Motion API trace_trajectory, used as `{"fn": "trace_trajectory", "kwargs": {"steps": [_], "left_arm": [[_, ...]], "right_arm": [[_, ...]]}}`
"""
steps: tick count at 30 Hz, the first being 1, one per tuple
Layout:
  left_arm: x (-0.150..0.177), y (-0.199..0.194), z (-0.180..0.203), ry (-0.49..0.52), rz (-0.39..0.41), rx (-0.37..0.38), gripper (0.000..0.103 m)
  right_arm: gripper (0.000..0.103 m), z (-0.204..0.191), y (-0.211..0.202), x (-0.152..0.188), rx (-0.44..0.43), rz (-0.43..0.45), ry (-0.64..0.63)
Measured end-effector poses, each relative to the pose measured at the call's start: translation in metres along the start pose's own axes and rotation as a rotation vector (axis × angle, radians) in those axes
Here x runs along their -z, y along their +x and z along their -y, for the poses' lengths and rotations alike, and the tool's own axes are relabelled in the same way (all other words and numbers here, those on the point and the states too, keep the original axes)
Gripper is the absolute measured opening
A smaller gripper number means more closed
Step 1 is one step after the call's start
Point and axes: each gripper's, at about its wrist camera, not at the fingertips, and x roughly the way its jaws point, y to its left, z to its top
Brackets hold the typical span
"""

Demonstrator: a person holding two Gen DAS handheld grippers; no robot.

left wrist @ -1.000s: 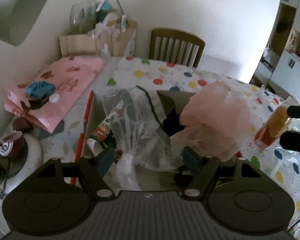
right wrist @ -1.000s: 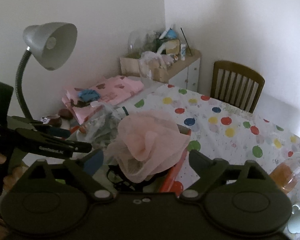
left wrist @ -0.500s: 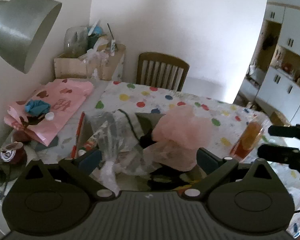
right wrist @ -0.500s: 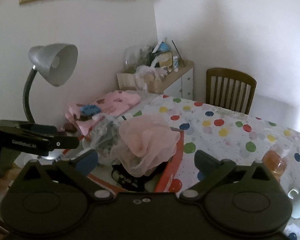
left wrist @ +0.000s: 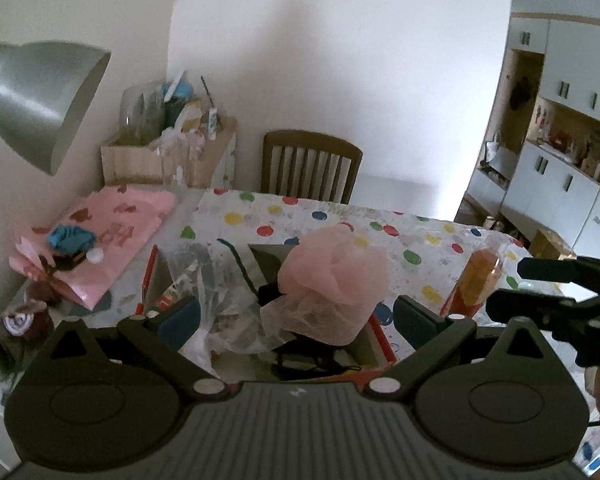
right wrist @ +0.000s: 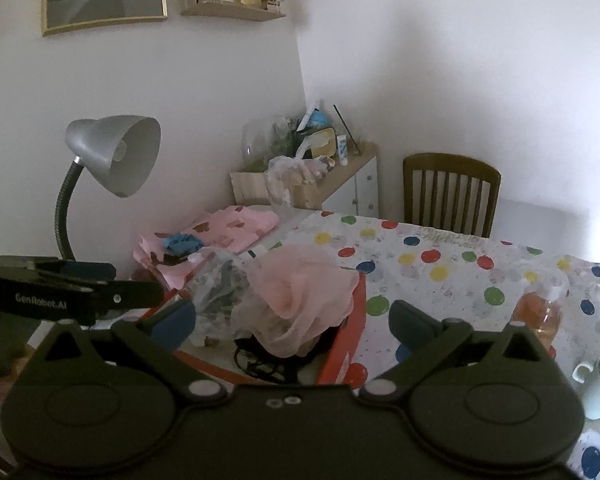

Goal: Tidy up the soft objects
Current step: 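Withdraw both open tools from the box and hold still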

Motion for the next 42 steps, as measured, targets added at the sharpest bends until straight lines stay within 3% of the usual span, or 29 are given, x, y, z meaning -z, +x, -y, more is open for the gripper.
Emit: {"fn": "trace_trajectory", "kwargs": {"steps": [6, 13, 42], "left_arm": [[0.008, -0.006, 0.007, 0.000, 0.013, 0.003, 0.103], [0.017, -0.009, 0.016, 0.020, 0.028, -0.077, 0.103], [0.017, -0.020, 0.025, 0.056, 0.055, -0.011, 0.103]], "right_arm": [[0.103, -0.007, -0.006, 0.006, 0.000, 0.010, -0.004], [0.103, -0.013, -0.011, 0.010, 0.018, 0.019, -0.014], [0.103, -0.010, -0.013, 0.015, 0.078, 0.034, -0.012]]}}
